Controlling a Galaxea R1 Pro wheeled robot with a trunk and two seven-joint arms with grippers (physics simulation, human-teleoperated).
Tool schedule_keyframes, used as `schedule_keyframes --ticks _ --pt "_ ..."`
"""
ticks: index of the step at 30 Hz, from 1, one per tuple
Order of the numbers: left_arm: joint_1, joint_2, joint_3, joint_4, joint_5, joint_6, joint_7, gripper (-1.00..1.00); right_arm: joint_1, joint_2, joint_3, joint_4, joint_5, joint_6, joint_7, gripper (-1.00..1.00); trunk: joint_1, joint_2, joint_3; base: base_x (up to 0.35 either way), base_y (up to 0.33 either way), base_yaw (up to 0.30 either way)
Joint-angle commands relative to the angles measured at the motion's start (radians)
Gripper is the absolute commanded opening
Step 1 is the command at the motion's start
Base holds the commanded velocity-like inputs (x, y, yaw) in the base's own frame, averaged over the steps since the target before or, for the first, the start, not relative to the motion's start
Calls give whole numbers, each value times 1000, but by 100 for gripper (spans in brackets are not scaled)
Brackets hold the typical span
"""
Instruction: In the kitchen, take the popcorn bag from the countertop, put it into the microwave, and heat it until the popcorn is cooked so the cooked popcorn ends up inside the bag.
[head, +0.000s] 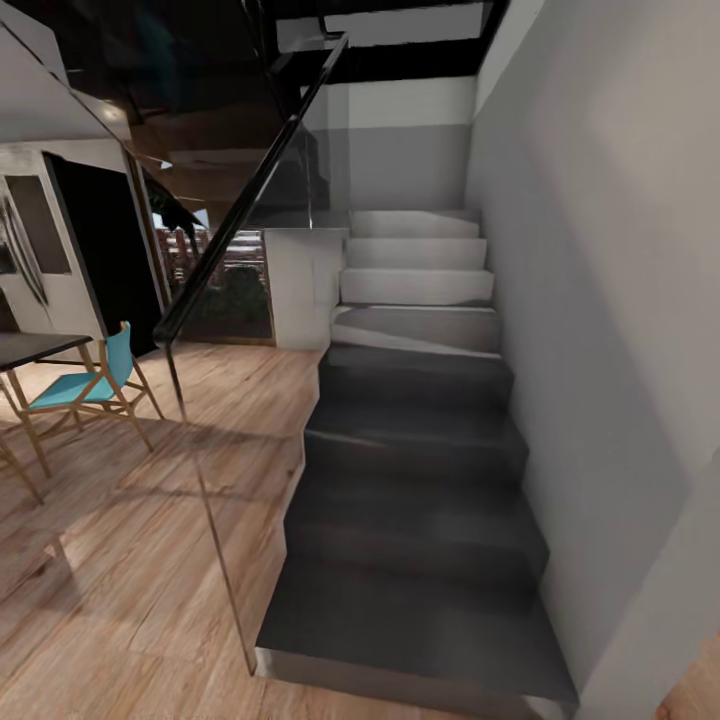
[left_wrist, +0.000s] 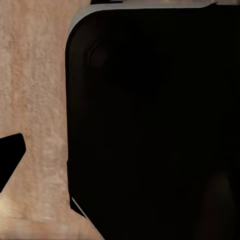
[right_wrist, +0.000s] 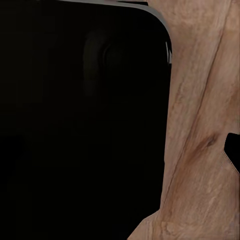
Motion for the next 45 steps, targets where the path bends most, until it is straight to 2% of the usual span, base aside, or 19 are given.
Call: schedule_keyframes --ticks 1,4,9,14,16,36,40,45 --pt "0 -3 0 -11 8 -1 1 100 0 0 0 0 1 -3 -1 100 0 0 -1 0 0 274" --pt "0 -16 1 -85 20 -1 4 100 0 0 0 0 1 -3 -2 100 0 0 -1 0 0 274" --pt "0 -17 3 -103 27 -2 2 100 0 0 2 0 1 -3 -1 100 0 0 -1 0 0 275" --pt "0 -16 2 -97 87 -2 -2 100 0 0 2 0 1 -4 -2 100 0 0 -1 0 0 274" --pt "0 -17 0 -95 98 -3 -3 100 0 0 3 0 2 -4 -2 100 0 0 -1 0 0 274" --pt "0 -17 -3 -93 106 -2 -2 100 0 -4 1 -3 2 -33 -3 100 0 0 -1 0 0 274" --pt "0 -18 -5 -91 103 -2 -4 100 0 -6 0 -41 1 -70 -4 100 0 0 -1 0 0 274" --pt "0 -19 -5 -90 102 -2 -4 100 0 -6 -1 -84 0 -67 -7 100 0 0 -1 0 0 274"
